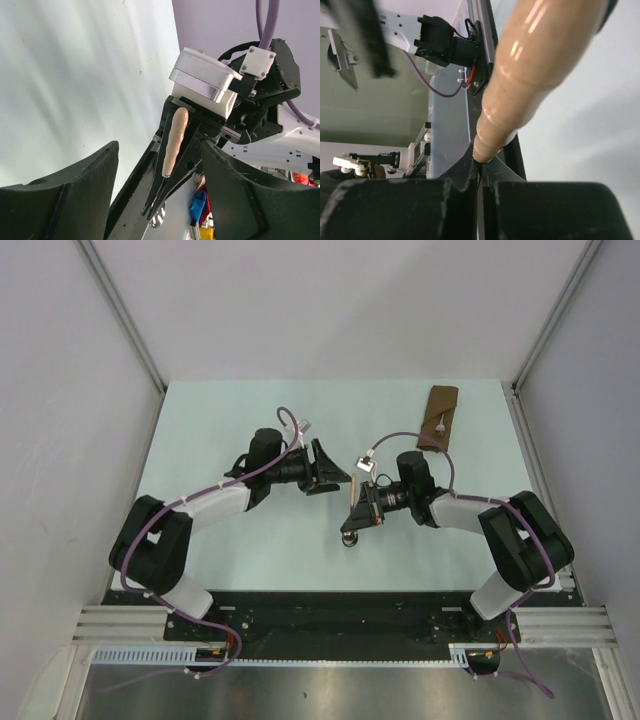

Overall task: Fold the napkin into a case and place the utensils inside
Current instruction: Pass from the right arm to the left, then pass from the left arm to the right

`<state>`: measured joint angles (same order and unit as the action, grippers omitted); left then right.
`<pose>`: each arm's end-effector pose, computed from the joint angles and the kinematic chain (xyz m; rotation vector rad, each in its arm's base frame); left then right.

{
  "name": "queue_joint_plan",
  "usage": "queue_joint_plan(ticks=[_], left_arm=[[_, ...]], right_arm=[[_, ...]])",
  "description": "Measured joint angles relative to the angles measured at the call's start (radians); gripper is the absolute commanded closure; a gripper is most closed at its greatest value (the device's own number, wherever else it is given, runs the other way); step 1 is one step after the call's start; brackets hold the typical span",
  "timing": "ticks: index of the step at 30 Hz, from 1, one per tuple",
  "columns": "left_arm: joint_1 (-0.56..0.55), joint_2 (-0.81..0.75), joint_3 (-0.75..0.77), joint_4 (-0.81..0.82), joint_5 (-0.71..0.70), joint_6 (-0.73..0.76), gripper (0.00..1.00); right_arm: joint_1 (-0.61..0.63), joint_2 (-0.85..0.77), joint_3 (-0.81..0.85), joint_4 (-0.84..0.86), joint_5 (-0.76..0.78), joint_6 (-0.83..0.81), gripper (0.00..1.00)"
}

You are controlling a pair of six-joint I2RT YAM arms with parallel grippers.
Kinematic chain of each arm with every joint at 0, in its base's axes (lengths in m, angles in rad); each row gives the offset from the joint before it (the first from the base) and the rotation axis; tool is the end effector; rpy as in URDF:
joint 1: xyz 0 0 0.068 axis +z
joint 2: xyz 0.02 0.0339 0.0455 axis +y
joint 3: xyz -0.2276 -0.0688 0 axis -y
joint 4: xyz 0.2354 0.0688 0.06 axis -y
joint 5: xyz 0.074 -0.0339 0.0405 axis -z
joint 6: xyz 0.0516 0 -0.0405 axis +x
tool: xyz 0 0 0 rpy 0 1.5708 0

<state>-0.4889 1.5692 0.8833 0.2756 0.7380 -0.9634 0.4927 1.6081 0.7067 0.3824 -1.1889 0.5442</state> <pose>0.2862 -0.1916 0.1937 0.0250 2.2712 -1.5950 0.2439 0.1853 0.1473 -0.7668 2.1127 1.8303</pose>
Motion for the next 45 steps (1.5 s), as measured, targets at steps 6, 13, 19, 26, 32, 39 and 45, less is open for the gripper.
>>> queue_joint_plan(ticks=[6,13,19,26,32,39,45], left_arm=[[-0.016,0.031,-0.005,0.06,0.047,-0.027,0.5],[-0.037,0.091,-0.015,0.207,0.111,-0.12,1.0],[-0.008,0.039,-0.05,0.186,0.012,-0.108,1.0],[-0.013,-0.087,-0.095,0.247,-0.135,-0.11,1.0],[-0.014,-0.096,-0.095,0.206,-0.198,-0.096,1.0],[-0.027,-0.153,-0.103,0.11,-0.281,-0.033,1.0],[-0.039,-0.182,-0.103,0.084,-0.32,-0.005,1.0]], right_arm=[[0.034,-0.001,-0.014,0.098,-0.022,0.063,1.0],[0.044,-0.004,-0.048,0.156,-0.007,0.172,0.53],[0.032,-0.112,-0.087,0.044,0.145,0.265,0.34],[0.031,-0.227,-0.167,0.027,0.28,0.445,0.51],[0.025,-0.276,-0.17,0.005,0.334,0.493,0.6],[0.019,-0.33,-0.184,-0.053,0.365,0.512,0.7],[0.024,-0.346,-0.185,-0.071,0.381,0.541,0.84]])
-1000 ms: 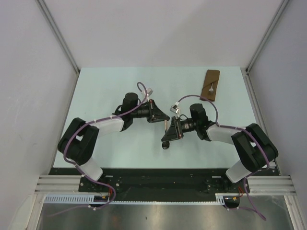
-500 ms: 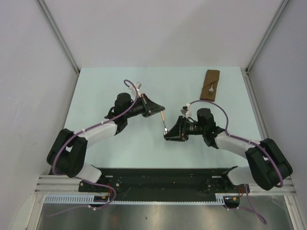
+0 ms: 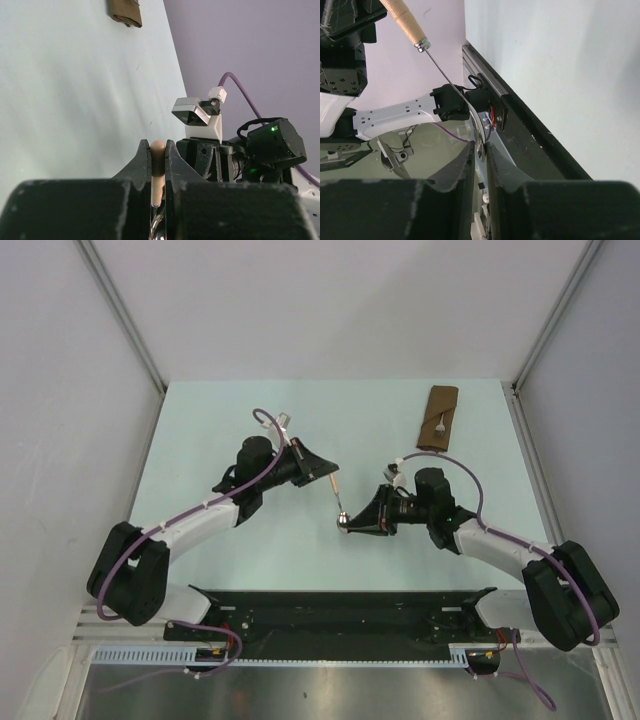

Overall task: Fold the napkin into a case and place the utensils inside
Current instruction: Pass from the left arm to the right, then insert the spoon into the folded napkin.

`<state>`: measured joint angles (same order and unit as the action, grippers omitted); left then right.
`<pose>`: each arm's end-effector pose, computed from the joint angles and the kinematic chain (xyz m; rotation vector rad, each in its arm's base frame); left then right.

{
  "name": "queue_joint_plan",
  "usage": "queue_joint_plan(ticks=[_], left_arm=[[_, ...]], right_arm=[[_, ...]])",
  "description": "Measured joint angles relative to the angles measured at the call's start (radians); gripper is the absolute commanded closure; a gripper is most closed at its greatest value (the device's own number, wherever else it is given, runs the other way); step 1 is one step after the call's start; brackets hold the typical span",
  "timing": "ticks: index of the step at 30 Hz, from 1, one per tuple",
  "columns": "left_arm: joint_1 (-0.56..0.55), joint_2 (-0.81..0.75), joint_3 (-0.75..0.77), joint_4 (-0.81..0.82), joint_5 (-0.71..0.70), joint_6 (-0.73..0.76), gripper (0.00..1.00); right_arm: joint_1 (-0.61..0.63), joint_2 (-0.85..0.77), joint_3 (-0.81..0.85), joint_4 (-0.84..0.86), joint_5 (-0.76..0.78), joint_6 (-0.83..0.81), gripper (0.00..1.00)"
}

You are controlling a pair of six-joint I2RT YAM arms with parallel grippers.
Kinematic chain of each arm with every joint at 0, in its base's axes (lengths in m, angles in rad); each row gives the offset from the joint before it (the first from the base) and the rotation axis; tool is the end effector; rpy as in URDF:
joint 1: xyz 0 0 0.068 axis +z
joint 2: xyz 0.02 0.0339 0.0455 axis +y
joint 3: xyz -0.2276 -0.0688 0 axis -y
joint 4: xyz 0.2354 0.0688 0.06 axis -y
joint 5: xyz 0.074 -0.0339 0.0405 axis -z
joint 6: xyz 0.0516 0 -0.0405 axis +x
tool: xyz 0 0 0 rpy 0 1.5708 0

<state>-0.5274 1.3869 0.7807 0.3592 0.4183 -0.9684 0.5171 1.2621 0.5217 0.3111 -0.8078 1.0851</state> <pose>0.2690 -0.1809 0.2228 -0.1158 2.0430 -1.3839 0.2117 0.1633 0.1702 0.0382 2.3603 1.7267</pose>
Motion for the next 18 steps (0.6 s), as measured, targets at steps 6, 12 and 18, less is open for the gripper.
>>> queue_joint_plan(ticks=[6,12,18], left_arm=[[0.0,0.0,0.0,0.001,-0.006,-0.002,0.95],[-0.002,0.001,0.044,-0.093,-0.026,0.025,0.03],[-0.002,-0.014,0.161,-0.305,-0.159,0.158,0.08]], right_arm=[[0.014,0.001,-0.002,0.0,0.018,0.026,1.0],[0.001,0.003,-0.018,0.035,0.03,0.108,1.0],[-0.259,-0.017,0.015,-0.094,0.004,0.136,1.0]])
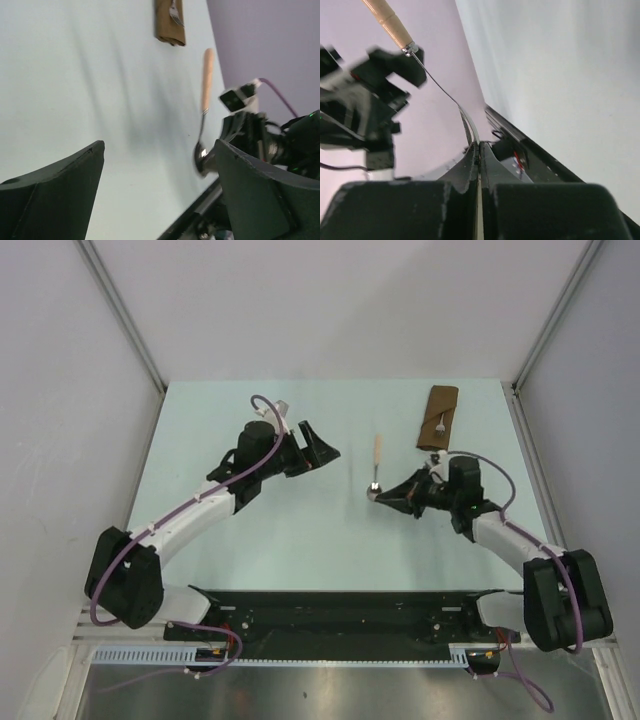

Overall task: Fold the napkin into a case and place the utensils inside
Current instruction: Insert the spoon into the folded napkin.

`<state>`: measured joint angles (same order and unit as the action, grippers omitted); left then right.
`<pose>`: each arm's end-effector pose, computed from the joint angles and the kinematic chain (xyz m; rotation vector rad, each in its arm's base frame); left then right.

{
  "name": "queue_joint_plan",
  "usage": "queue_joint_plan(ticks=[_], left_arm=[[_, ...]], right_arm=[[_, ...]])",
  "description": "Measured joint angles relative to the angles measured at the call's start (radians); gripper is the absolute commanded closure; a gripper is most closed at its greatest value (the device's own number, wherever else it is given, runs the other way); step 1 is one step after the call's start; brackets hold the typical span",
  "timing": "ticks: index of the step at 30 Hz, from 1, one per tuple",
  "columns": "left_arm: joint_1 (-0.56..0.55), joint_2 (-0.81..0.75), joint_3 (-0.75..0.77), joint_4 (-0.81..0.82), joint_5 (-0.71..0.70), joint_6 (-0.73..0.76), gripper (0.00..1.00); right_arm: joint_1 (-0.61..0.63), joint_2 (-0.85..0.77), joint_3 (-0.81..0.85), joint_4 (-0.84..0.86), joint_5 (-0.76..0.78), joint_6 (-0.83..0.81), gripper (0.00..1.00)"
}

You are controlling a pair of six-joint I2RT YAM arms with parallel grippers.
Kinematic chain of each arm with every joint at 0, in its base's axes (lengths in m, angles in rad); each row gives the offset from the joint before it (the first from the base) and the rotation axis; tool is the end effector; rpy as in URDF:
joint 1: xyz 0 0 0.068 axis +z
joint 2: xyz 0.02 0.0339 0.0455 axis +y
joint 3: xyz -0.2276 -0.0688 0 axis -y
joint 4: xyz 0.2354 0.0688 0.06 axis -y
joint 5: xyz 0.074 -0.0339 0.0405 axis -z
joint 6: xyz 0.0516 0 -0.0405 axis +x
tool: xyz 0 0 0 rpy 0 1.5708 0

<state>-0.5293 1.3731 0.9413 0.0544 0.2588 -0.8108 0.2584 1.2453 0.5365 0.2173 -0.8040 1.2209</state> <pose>0.2776 -0.1777 0.2470 -0.1110 2.1094 -1.1022 0.2436 0.1028 0.1696 0.5462 2.3129 1.6530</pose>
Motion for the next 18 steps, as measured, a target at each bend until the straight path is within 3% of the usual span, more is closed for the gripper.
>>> queue_joint_plan(ticks=[4,7,11,18], left_arm=[[0.0,-0.027,0.021,-0.071,-0.045,0.079,0.09],[0.0,-0.044,0.021,-0.106,-0.047,0.128,0.09],[-0.003,-0.05,0.021,-0.141,-0.042,0.182,0.09],[-0.004,-0.05,0.021,-0.178,0.001,0.22,0.1]], right_arm=[[-0.245,0.051,0.08,-0.141,-0.053,-0.053,1.0],[-0.405,0.191,0.212,-0.284,-0.085,-0.135,1.0],[-0.487,0.356,0.349,-0.386,-0.105,-0.213,1.0],[-0.496,0.614,0.554,-0.48,-0.141,-0.281,1.0]])
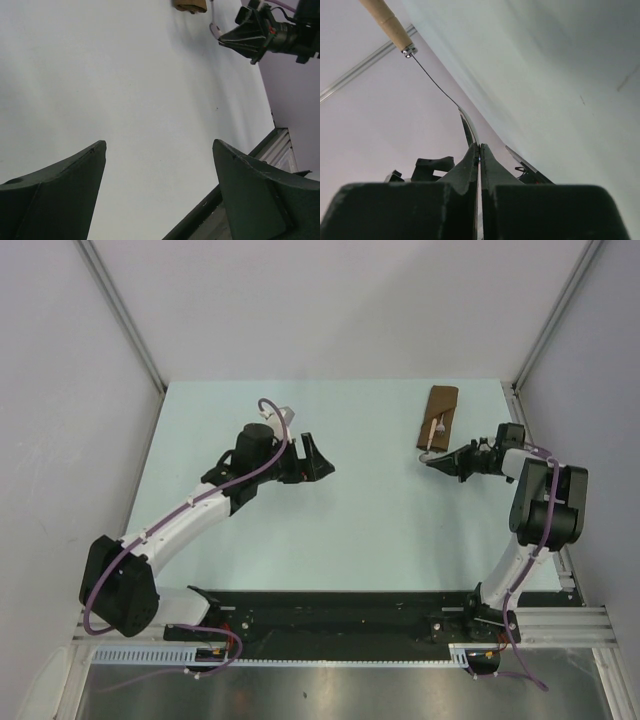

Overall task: Fold the napkin into a case and place the utensils inside
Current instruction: Insert the spoon into the folded napkin.

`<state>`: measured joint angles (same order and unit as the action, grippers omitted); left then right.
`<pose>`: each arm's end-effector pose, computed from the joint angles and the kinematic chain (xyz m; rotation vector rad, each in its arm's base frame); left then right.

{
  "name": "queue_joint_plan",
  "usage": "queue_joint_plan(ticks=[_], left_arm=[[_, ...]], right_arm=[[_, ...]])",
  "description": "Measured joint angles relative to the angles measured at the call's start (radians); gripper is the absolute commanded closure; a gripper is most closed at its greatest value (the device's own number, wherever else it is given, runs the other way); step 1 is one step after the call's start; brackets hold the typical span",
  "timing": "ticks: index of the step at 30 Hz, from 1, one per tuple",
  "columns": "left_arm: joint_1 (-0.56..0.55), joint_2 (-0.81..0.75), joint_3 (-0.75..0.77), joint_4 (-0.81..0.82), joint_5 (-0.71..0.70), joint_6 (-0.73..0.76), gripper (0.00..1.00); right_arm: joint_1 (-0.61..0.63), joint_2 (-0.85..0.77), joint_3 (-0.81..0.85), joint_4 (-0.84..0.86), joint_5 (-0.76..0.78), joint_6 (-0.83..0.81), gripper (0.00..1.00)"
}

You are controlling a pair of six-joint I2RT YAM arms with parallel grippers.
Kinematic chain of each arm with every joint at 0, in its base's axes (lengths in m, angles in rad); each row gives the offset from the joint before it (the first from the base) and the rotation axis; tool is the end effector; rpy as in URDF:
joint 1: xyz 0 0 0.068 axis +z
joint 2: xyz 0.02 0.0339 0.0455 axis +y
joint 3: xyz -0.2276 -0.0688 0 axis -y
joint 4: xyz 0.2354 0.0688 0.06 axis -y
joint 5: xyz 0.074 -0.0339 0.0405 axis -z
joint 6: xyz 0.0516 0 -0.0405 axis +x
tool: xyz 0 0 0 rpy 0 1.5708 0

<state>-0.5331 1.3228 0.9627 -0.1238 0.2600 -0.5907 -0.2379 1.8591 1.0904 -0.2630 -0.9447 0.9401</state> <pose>0.2647 -0.1716 0.2497 0.1090 2.1766 -0.9397 0.3492 -0.0416 0.1217 1.1304 2.3474 1.4828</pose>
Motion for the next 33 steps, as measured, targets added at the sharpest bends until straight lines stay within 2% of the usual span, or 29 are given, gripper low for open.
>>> queue_joint_plan(ticks=[6,14,33], left_arm=[[-0.002,0.004,0.0,0.0,0.043,0.001,0.1],[-0.002,0.013,0.0,-0.003,0.068,0.007,0.1],[-0.002,0.029,0.001,-0.007,0.088,0.007,0.1]], right_arm=[[0.016,0.129,0.135,-0.055,-0.013,-0.01,1.0],[0.026,0.216,0.251,-0.1,-0.014,0.001,1.0],[0.023,0.276,0.274,-0.127,0.048,0.058,1.0]])
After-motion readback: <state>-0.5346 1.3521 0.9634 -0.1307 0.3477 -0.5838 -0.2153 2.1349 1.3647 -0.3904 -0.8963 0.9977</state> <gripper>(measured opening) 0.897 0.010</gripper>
